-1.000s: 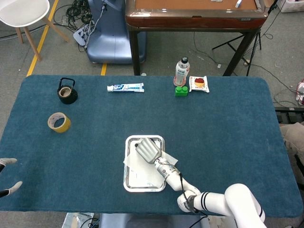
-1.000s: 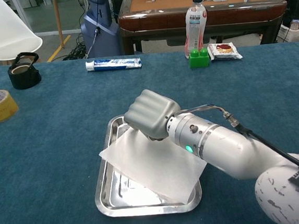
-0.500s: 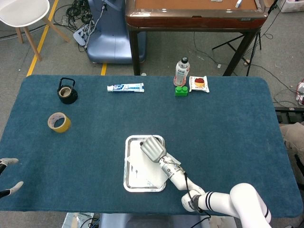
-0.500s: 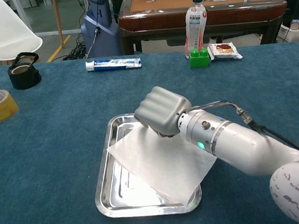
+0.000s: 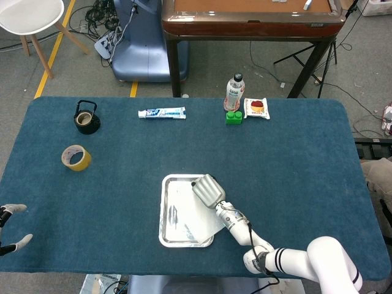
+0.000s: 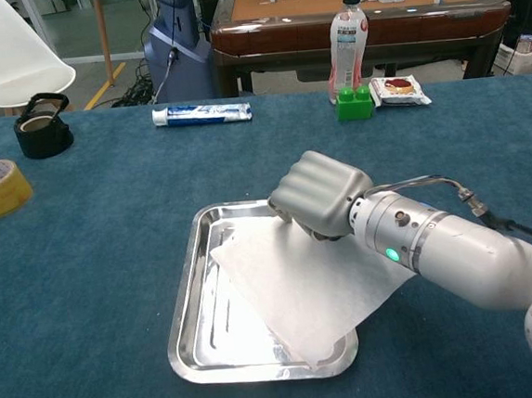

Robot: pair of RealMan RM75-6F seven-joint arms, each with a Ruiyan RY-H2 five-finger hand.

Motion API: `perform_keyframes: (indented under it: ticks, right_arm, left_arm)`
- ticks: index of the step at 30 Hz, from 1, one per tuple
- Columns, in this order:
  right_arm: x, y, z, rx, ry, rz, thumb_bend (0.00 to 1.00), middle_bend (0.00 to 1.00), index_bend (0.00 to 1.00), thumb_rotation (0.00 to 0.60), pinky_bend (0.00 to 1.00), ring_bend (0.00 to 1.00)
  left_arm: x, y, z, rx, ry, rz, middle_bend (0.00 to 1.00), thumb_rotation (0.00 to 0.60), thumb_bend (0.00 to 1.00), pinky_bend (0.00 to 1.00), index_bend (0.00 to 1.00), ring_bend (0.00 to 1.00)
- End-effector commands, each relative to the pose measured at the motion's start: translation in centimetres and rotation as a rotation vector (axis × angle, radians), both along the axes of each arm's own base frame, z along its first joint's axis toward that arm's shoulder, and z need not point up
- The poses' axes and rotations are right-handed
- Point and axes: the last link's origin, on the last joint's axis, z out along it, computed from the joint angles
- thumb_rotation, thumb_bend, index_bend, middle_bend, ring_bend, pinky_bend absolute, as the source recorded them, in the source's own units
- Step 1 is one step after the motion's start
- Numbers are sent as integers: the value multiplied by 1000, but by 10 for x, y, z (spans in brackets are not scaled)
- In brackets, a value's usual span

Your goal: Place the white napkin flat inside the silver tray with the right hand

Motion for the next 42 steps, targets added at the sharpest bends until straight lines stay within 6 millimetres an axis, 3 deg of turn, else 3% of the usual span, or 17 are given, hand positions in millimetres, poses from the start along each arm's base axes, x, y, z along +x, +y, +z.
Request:
perform_keyframes:
  ticks: [1,14,27,35,42]
  right_arm:
    - [-2,1,3,0,-7,-4,975,1000,381,600,1000,998]
    - [-2,15,30,7,-75,12,975,1000,381,600,1000,998]
    - [1,63,68,158,-180,102,975,1000,381,600,1000,998]
    - [-4,78,77,226,-178,161,975,1000,381,600,1000,997]
    - [-15,79,80,321,-151,225,975,1000,355,600,1000,987]
  left_arm:
    - [0,0,0,-2,1,1,359,600,111,493,333,301]
    - [0,1,-2,-8,5,0,359,600,111,493,333,301]
    - [0,1,-3,-3,15,2,359,600,111,493,333,301]
    - [-1,1,-2,1,14,6,359,600,111,493,333,301]
    - [-1,1,-2,2,14,8,359,600,111,493,333,301]
